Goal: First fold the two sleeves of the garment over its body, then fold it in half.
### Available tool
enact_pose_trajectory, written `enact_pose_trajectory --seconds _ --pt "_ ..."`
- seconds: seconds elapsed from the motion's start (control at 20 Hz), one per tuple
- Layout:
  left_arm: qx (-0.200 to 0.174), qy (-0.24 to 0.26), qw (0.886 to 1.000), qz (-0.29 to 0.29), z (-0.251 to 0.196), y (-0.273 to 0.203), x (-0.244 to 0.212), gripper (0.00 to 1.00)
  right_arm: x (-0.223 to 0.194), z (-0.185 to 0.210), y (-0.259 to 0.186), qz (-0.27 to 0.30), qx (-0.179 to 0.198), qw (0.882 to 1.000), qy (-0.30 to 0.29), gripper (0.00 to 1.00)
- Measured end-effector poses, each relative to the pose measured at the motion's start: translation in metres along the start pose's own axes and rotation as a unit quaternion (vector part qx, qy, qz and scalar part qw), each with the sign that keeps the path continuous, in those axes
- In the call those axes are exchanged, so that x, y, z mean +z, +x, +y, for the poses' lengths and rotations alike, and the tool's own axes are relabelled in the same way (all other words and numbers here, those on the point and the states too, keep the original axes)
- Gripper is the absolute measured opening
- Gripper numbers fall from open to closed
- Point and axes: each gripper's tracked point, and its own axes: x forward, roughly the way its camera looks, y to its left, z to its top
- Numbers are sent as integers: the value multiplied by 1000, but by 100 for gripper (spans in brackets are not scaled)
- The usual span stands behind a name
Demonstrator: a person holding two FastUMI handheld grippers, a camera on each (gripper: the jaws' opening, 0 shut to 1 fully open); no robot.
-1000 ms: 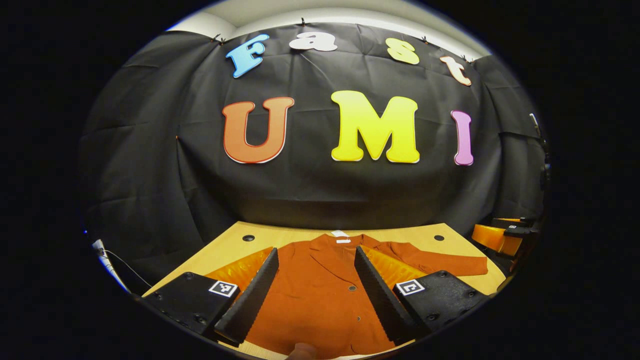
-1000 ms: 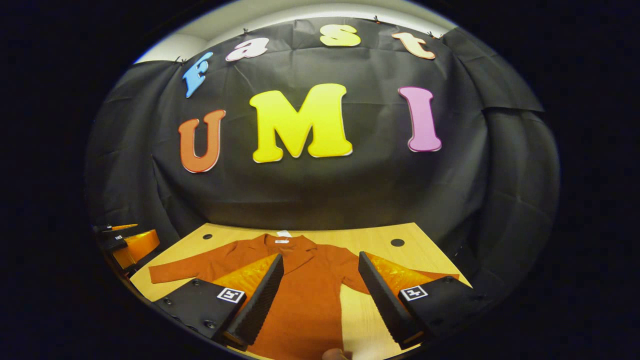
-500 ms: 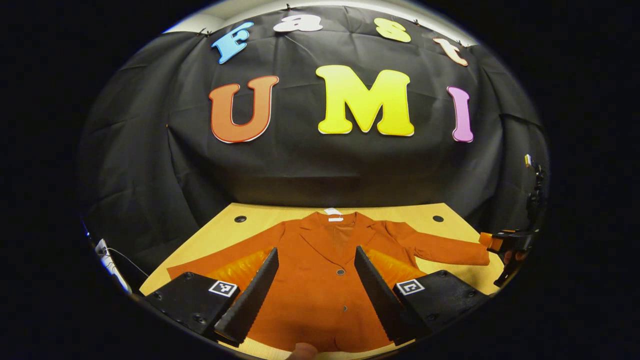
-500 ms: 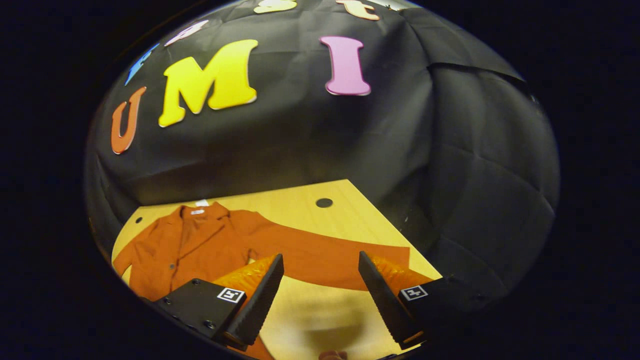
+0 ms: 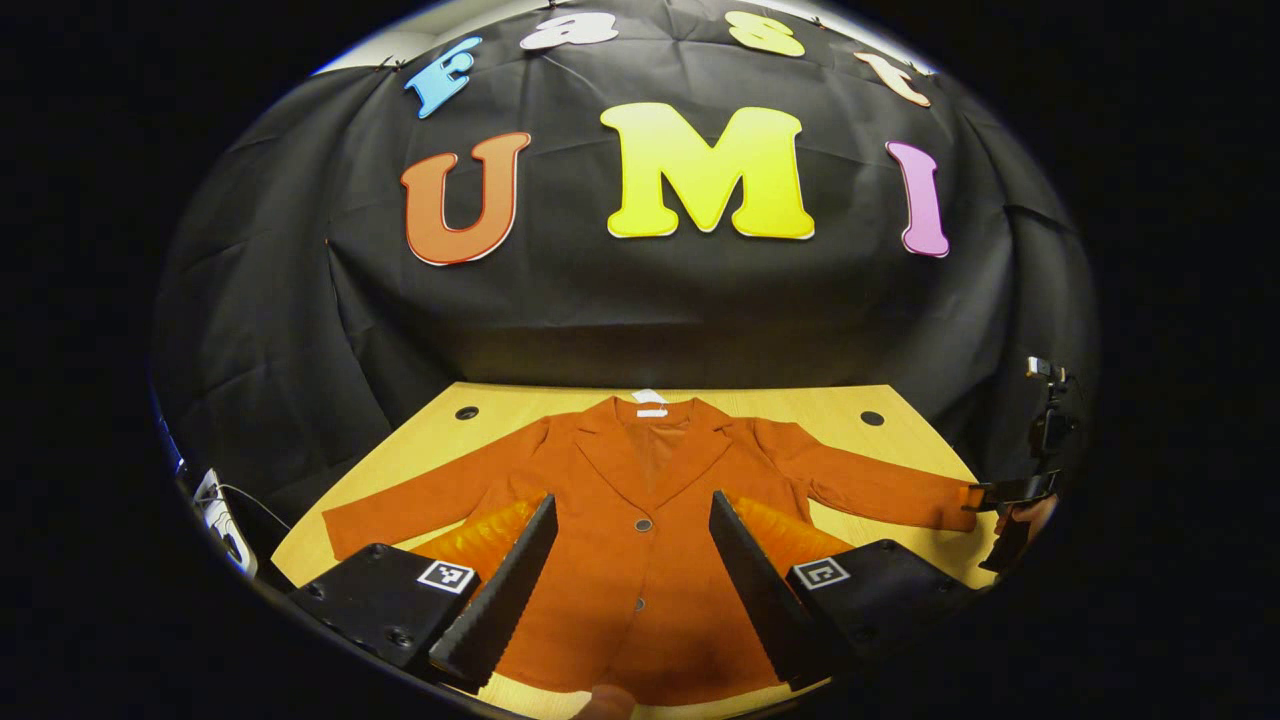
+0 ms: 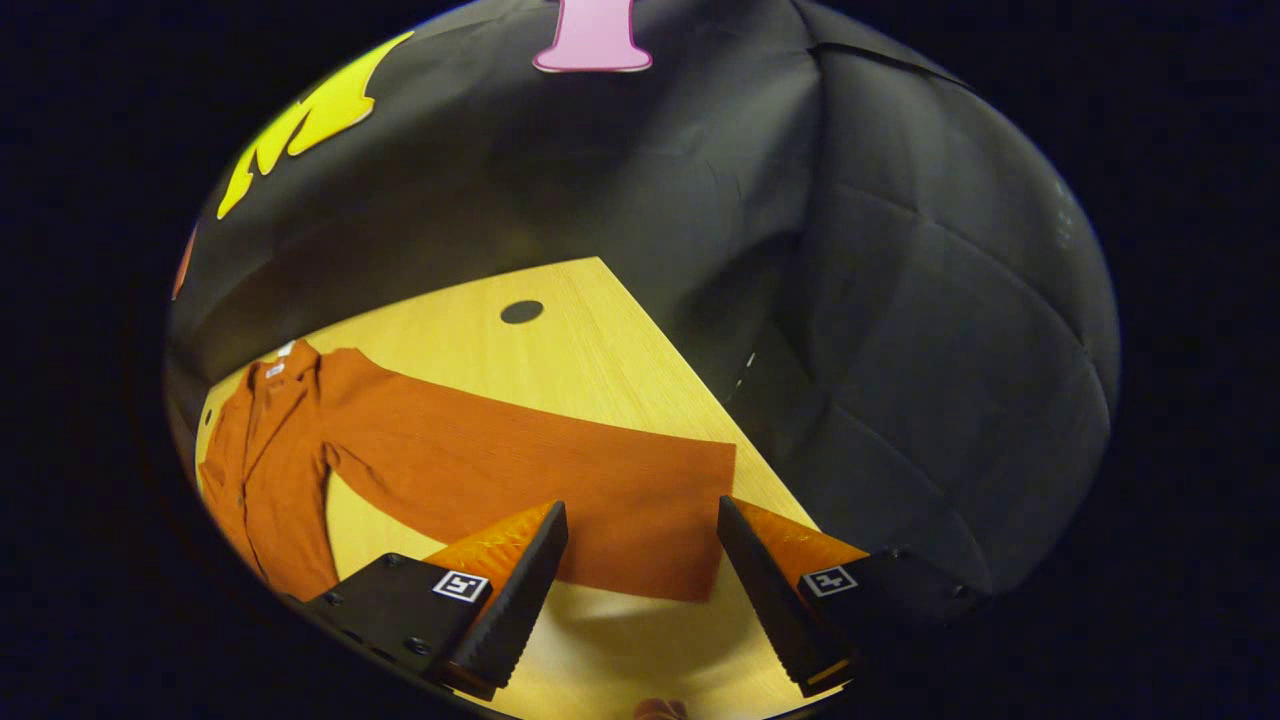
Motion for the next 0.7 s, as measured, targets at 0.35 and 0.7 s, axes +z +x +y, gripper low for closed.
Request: enact_pose_trajectory --seconds 0.35,0.7 --pt "2 -3 1000 19 3 6 -14 99 -8 -22 39 52 -33 998 20 98" --pt "-22 8 999 25 11 9 -21 99 -8 -6 48 143 -29 989 34 77"
